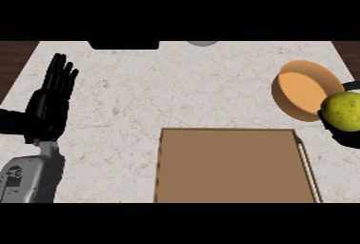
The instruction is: Pick the pear from the tray and place it in the pot
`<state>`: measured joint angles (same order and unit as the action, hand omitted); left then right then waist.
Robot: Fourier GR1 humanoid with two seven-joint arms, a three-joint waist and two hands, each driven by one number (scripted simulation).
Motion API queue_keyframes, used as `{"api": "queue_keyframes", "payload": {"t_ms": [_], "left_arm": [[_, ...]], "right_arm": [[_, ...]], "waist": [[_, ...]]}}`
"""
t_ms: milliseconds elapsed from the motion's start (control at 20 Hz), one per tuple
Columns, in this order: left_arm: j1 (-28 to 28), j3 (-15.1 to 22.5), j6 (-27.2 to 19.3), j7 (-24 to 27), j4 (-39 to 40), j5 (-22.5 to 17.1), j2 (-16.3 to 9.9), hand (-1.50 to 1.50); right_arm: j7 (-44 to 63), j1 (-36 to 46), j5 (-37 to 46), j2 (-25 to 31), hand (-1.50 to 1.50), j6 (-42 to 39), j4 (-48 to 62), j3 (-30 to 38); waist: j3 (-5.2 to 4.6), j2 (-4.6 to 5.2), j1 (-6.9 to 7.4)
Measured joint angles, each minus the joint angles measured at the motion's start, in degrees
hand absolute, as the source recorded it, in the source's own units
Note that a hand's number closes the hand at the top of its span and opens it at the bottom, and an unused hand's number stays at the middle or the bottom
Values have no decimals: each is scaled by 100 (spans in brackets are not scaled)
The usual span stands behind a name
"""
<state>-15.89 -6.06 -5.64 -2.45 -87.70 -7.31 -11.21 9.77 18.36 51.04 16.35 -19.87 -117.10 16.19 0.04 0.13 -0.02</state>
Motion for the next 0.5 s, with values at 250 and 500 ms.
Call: {"api": "queue_keyframes", "payload": {"t_ms": [250, 500], "left_arm": [[-65, 26, -47, -82, -68, 47, 34, 0], [-57, 49, -13, -53, -57, 72, 64, 0]], "right_arm": [[-822, 481, -439, 590, 150, 401, 1559, 758], [-1731, 925, -569, 1112, 150, 831, 3179, 987]], "waist": [[0, 5, 39], [-1, 8, 61]]}}
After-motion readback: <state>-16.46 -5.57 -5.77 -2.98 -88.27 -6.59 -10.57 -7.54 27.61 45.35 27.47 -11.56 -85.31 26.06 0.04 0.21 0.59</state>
